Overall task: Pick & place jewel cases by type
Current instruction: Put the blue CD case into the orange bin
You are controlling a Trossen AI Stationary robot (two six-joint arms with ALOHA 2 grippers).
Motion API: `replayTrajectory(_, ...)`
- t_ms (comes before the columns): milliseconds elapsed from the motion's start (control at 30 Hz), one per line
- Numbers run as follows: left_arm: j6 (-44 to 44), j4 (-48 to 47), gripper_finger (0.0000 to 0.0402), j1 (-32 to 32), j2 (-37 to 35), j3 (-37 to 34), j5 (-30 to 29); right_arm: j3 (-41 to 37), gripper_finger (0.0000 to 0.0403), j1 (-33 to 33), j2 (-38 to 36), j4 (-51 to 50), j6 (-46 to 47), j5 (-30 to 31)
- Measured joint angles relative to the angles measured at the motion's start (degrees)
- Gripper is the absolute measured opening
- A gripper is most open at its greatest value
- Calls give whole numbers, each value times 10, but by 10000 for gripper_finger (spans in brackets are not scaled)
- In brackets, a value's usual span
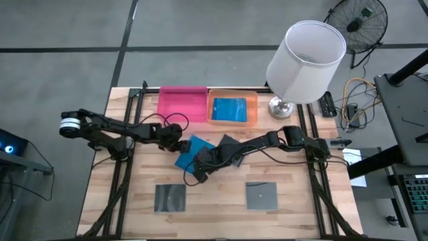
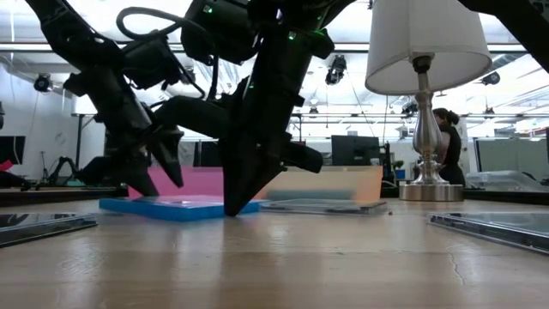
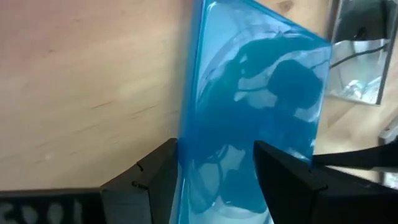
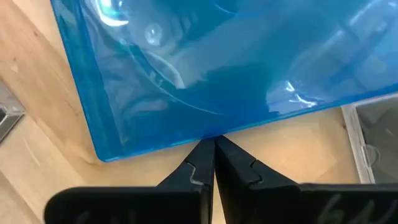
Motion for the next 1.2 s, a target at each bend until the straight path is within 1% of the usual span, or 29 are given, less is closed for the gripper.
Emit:
replayTrajectory(200, -15, -2, 182, 0, -15, -1, 18, 0, 8, 0, 0, 0, -5, 0)
replayTrajectory(533, -22, -6, 182, 0, -57, 0, 23, -1, 8, 0, 0, -1, -11, 1)
replayTrajectory(600, -28, 6, 182, -4, -64, 3, 70, 0, 8, 0, 1, 19, -11, 15)
replayTrajectory(667, -27, 13, 182, -6, -68, 4, 99, 0, 8, -3, 2, 22, -12, 21)
replayTrajectory(700, -27, 17, 182, -3, -68, 3, 102, 0, 8, -4, 2, 22, -13, 22)
replayTrajectory(867, -28, 27, 182, -6, -65, 4, 105, 0, 9, -4, 2, 28, -13, 22)
replayTrajectory(1100, -26, 21, 181, -5, -63, 2, 90, 0, 9, -4, 2, 27, -20, 14)
replayTrajectory(1200, -25, 21, 176, -5, -63, 2, 74, 0, 9, -4, 2, 26, -21, 12)
